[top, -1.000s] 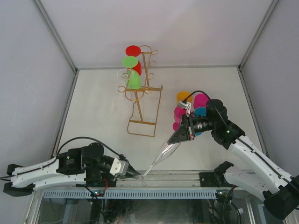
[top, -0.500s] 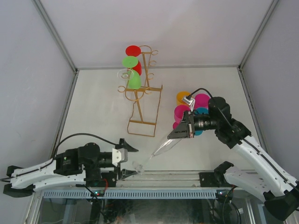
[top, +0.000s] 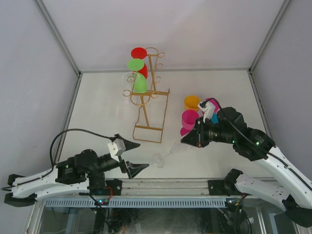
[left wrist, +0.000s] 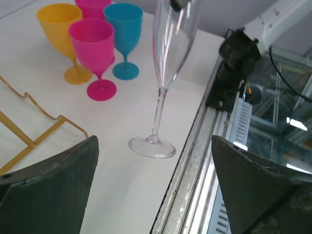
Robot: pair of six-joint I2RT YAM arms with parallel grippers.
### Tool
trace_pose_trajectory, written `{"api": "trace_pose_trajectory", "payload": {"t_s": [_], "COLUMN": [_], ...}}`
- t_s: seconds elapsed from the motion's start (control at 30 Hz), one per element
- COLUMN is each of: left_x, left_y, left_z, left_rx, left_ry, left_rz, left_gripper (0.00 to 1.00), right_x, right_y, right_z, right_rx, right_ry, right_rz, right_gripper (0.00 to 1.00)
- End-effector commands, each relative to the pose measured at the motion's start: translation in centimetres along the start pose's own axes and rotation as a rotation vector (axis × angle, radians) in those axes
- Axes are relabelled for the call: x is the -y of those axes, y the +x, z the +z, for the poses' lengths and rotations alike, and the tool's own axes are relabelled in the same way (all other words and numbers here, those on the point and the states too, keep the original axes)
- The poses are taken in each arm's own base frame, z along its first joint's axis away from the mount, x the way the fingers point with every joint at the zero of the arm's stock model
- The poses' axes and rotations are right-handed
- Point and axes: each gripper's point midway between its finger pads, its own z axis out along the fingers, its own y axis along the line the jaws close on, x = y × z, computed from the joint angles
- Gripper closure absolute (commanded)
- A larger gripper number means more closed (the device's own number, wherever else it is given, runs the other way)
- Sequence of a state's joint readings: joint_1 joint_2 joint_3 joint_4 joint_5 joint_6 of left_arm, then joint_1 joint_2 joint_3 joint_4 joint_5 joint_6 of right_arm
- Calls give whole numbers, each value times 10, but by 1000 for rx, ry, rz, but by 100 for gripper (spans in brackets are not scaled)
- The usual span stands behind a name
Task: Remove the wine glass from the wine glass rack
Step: Place the wine glass at the center of the board.
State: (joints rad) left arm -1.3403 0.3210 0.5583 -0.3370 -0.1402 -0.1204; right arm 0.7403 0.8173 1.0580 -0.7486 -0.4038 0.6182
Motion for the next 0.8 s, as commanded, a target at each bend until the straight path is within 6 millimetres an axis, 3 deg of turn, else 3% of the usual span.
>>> {"api": "trace_pose_trajectory", "payload": {"t_s": [0.0, 0.23, 0.33, 0.43, 0.6, 0.77], "left_x": [-24, -47, -55, -70, -74, -68], "left_y": [-25, -25, -20, -14, 2, 5], "left_z": [7, 0, -5, -16, -20, -8], "left_rx": [117, 101, 87, 87, 29, -33], "left_ry": [-172, -346, -407, -513, -552, -551], "left_rz": [-167, -304, -353, -418, -424, -442], "left_gripper": [0, 0, 0, 0, 0, 0], "right_x": [18, 33, 50, 51, 57, 62], "right_y": [-25, -19, -14, -17, -15, -16], "right_z": [-17, -20, -17, -15, -3, 14], "right_rx": [135, 121, 97, 76, 40, -1], "right_ry": [211, 396, 527, 585, 620, 605], "right_rz": [-93, -167, -231, -268, -303, -295], "right_gripper": [100, 100, 100, 100, 100, 100]}}
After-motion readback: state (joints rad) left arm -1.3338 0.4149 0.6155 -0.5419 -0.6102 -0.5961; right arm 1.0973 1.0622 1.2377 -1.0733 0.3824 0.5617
